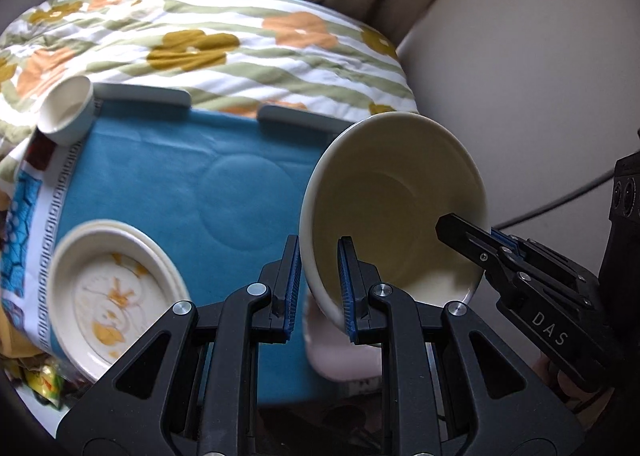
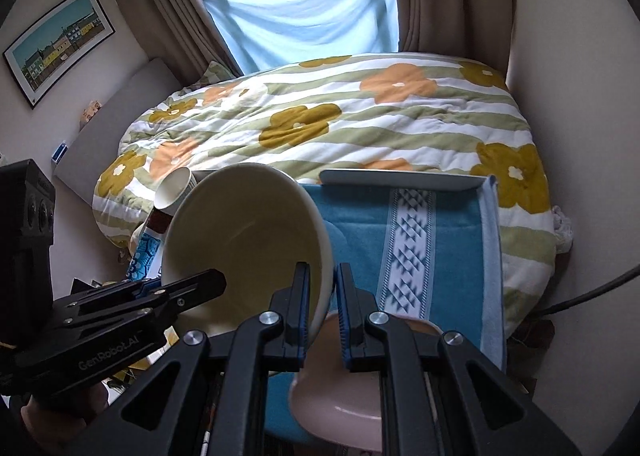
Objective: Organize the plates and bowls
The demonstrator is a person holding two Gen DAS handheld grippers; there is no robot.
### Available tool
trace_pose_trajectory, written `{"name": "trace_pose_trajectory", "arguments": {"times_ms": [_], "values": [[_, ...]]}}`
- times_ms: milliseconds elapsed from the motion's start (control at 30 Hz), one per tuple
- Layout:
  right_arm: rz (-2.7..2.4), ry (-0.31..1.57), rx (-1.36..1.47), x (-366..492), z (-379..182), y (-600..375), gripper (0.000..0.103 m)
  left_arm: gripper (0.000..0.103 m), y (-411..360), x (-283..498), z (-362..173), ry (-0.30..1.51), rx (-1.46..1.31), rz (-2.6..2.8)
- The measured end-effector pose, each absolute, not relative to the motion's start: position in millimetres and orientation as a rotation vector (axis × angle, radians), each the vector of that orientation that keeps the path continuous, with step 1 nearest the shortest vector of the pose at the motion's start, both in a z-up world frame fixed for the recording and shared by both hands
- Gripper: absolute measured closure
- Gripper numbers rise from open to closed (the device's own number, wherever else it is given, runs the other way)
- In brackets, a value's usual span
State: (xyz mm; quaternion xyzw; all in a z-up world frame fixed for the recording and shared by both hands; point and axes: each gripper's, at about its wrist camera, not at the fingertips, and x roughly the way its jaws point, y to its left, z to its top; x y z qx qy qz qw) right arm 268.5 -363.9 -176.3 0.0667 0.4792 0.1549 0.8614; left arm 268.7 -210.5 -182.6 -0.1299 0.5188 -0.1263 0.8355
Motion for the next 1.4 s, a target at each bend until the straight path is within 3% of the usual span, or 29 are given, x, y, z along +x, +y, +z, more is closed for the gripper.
{"name": "trace_pose_trajectory", "arguments": {"times_ms": [367,733,1400], "values": [[0.269,1.134,0.171,245.7,-238.1,-412.6,0.091,0.087,-271.0,249.2,-250.0,1.283,-0.185,-0.294],[0.246,1.233,0.181,238.7,-293.2,-412.2,0.091,0.087,-283.3,251.2,-306.0,1.392,-0.064,-0.278],[0.232,1.251,0.176,236.5,-305.7,-416.7,0.091,0.087,-295.7,256.5,-312.5,1.369,0.089,-0.253]]}}
